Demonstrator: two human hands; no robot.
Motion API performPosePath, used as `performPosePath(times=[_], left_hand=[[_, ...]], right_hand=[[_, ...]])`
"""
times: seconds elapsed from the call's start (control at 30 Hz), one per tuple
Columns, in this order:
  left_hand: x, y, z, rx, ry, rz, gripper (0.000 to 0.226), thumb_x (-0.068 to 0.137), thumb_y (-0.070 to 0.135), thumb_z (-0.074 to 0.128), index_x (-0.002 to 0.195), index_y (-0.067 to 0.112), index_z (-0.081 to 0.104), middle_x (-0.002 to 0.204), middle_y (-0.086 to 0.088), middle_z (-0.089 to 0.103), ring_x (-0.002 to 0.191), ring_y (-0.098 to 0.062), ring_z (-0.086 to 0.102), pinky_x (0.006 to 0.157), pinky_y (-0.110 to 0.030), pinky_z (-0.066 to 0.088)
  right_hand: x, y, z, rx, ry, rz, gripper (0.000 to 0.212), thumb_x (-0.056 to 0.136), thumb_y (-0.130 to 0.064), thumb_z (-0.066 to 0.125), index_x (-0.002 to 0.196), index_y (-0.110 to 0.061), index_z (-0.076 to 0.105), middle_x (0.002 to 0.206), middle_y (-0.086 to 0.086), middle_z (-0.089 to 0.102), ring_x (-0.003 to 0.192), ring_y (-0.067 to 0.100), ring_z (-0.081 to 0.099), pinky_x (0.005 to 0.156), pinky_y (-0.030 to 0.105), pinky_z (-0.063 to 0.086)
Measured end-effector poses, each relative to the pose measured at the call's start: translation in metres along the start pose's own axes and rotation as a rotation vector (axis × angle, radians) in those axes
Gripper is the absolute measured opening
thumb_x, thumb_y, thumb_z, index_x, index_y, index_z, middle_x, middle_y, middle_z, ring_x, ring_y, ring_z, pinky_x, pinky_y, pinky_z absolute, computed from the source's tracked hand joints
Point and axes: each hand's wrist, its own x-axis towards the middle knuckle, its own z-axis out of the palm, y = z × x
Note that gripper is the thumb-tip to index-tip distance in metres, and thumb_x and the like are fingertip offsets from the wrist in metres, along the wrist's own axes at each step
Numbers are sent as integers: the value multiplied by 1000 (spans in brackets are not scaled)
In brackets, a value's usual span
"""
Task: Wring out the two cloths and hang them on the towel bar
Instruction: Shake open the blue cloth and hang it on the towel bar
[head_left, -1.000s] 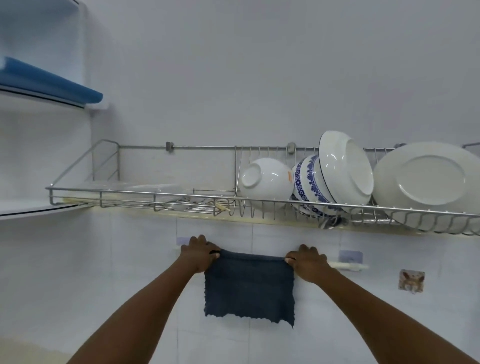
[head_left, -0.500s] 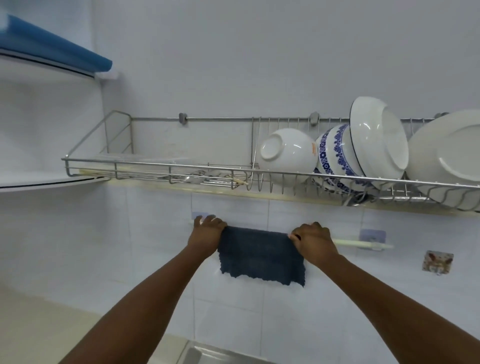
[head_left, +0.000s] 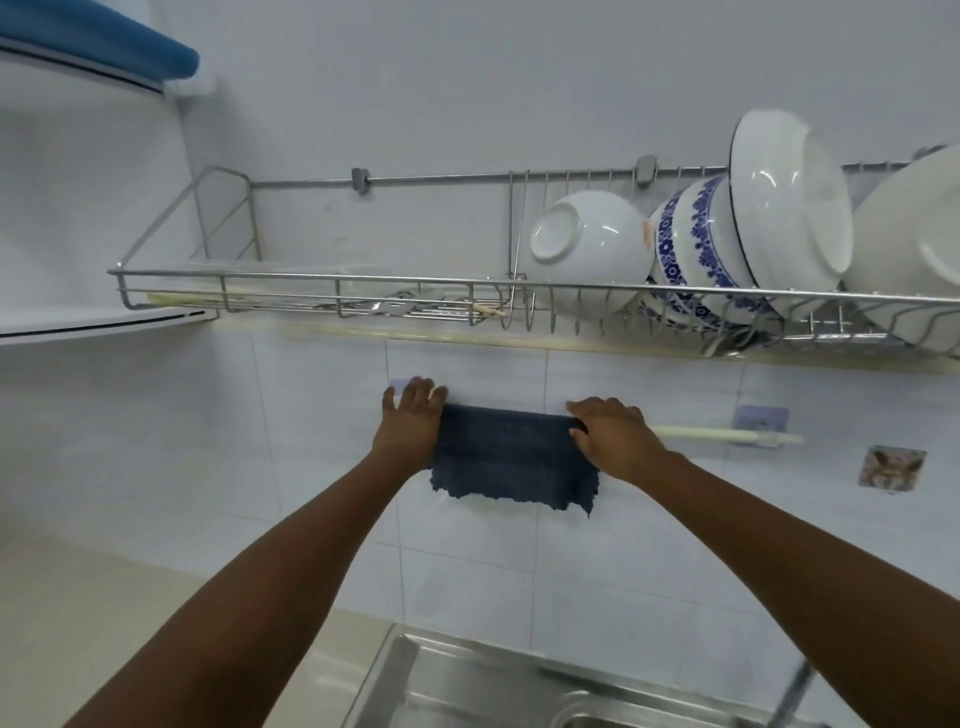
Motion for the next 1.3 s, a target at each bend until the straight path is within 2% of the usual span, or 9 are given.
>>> performPosePath(times=[0.13, 0.27, 0.4, 0.63, 0.77, 0.9, 0.97, 1.1, 1.3], left_hand=[[-10, 1, 11, 35, 32, -11, 73, 82, 32, 71, 140, 11, 33, 147, -12, 40, 135, -29, 38, 116, -48, 20], [-12, -6, 6, 71, -83, -47, 84, 84, 24, 69, 148, 12, 17, 155, -10, 25, 144, -28, 23, 118, -54, 11], [-9, -4, 0, 158, -87, -56, 89, 88, 23, 65, 151, 10, 3, 158, -12, 19, 148, -34, 9, 115, -61, -1], [-18, -2, 6, 202, -62, -106, 84, 89, 32, 63, 150, 11, 10, 160, -13, 17, 148, -39, 5, 115, -63, -1], [-27, 22, 2, 2, -29, -177, 96, 82, 32, 71, 151, 13, 7, 161, -12, 9, 148, -37, 4, 115, -60, 8], [-45, 65, 6, -458, 108, -109, 72, 86, 27, 66, 146, 18, 29, 146, -8, 45, 135, -28, 42, 111, -47, 35], [-65, 91, -3, -713, 70, -66, 70, 87, 26, 66, 147, 17, 30, 144, -5, 47, 131, -24, 46, 111, -32, 35], [-107, 144, -17, -810, -9, 3, 61, 92, 32, 59, 145, 18, 33, 150, -1, 39, 137, -19, 37, 106, -20, 26], [-158, 220, 2, -894, -202, 52, 55, 93, 38, 56, 143, 24, 36, 149, 5, 40, 134, -13, 42, 112, -30, 35]], right_hand=[[-6, 1, 13, -39, 64, -36, 37, 92, -30, 51, 127, -17, 48, 126, 7, 50, 108, 25, 51, 96, 38, 45], [-8, 0, 17, -54, 38, -64, 47, 89, -34, 53, 132, -17, 42, 128, 7, 47, 110, 25, 51, 97, 39, 45], [-14, -1, 18, 12, 129, -54, 38, 89, -25, 53, 126, -16, 47, 125, 7, 50, 108, 25, 53, 96, 37, 46], [-21, 9, 22, 12, 94, -114, 53, 84, -19, 60, 134, -15, 40, 128, 4, 49, 108, 23, 53, 98, 31, 47], [-28, 10, 17, 118, 83, -62, 50, 86, -16, 56, 134, -17, 41, 134, 2, 48, 113, 23, 52, 99, 32, 44], [-61, 11, 14, 202, 130, -43, 47, 90, -18, 55, 135, -16, 43, 139, 3, 45, 123, 23, 47, 101, 37, 38], [-82, 16, 15, 278, 154, -26, 45, 89, -18, 56, 132, -15, 44, 136, 4, 47, 122, 24, 48, 99, 38, 39], [-126, 37, 28, 361, 161, 28, 50, 89, -18, 56, 136, -18, 40, 140, 1, 41, 127, 18, 43, 104, 36, 34], [-220, 82, 60, 490, 140, 143, 48, 86, -17, 61, 131, -19, 45, 134, 1, 46, 123, 16, 49, 105, 42, 41]])
